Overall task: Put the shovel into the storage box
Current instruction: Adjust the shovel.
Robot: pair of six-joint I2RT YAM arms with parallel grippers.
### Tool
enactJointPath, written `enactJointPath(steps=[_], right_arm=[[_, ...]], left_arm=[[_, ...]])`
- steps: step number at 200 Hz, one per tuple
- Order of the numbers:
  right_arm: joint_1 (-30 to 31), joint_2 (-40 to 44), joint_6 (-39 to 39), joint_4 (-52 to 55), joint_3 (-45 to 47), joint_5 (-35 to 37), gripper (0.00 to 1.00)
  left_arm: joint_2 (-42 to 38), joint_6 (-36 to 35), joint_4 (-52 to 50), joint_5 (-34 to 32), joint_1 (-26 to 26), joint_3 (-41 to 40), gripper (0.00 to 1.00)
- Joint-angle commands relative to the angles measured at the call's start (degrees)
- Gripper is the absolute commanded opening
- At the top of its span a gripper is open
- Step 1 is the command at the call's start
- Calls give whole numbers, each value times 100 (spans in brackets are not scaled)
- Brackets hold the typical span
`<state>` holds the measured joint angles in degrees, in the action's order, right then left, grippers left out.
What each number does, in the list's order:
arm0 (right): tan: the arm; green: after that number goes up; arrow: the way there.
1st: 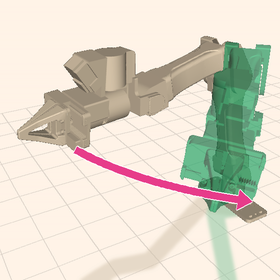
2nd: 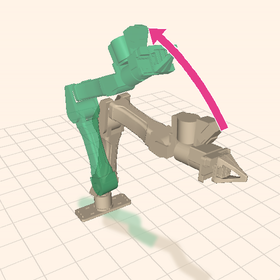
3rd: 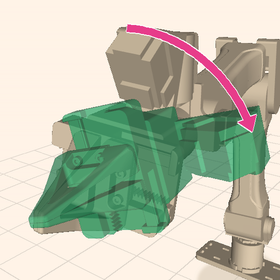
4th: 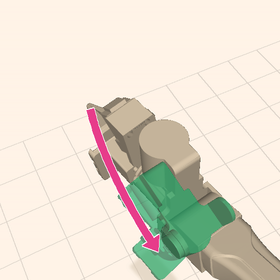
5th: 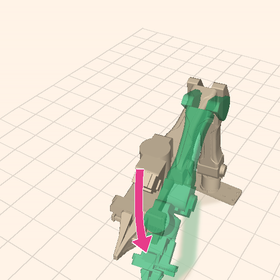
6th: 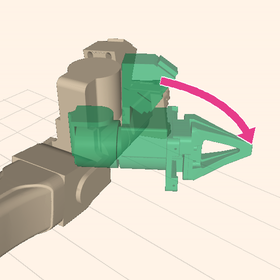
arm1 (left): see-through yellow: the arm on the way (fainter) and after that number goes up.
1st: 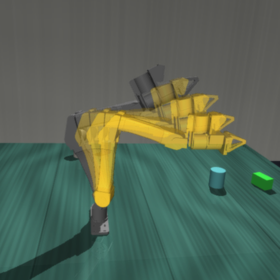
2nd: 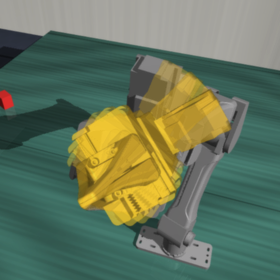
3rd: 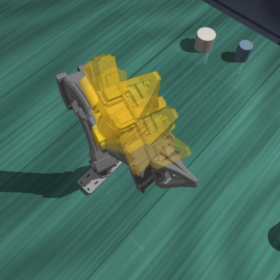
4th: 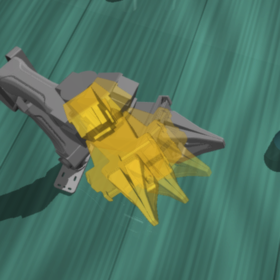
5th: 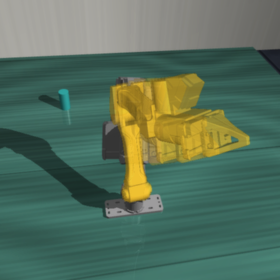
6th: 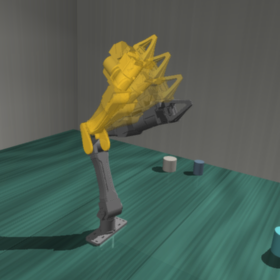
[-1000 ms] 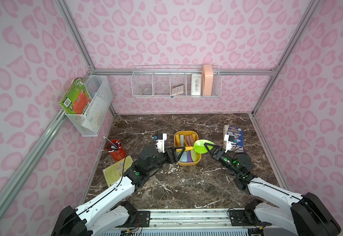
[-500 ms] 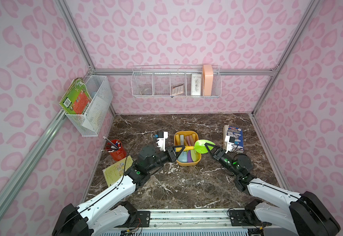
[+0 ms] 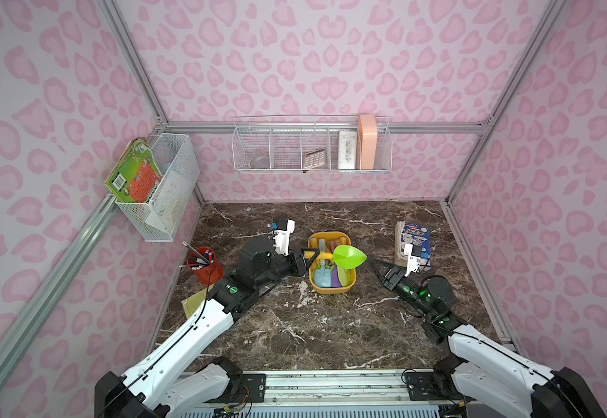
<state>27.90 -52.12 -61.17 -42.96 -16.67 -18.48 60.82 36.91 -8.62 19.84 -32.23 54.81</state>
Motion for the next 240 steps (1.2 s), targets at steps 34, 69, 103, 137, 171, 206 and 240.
enactJointPath(steps=[34,69,103,137,171,206,240], right_arm=[[-563,73,1823,2006,-891,-1427,63],[-488,-825,1846,1677,-1233,-2753,64],[134,-1238,2028,1426,-1395,-3043,64],[537,-1444,2113,1323,-1462,-3300,61],[718,-1495,2096,1147,-1411,-3589,55],[743,-1512,1819,681,-1296,-3820,25],[769,-1602,1695,433,-1266,-3824,0]], left_arm=[[673,-1452,-2225,1461,261,799,0],[824,-1813,-2460,2078,311,1050,0],[928,-1873,-2398,2491,331,1170,0],[993,-1906,-2286,2806,375,1207,0],[976,-1924,-2232,2942,431,1234,0],[1033,-1926,-2294,2896,622,1279,0],[1214,-1700,-2230,2680,880,1250,7]])
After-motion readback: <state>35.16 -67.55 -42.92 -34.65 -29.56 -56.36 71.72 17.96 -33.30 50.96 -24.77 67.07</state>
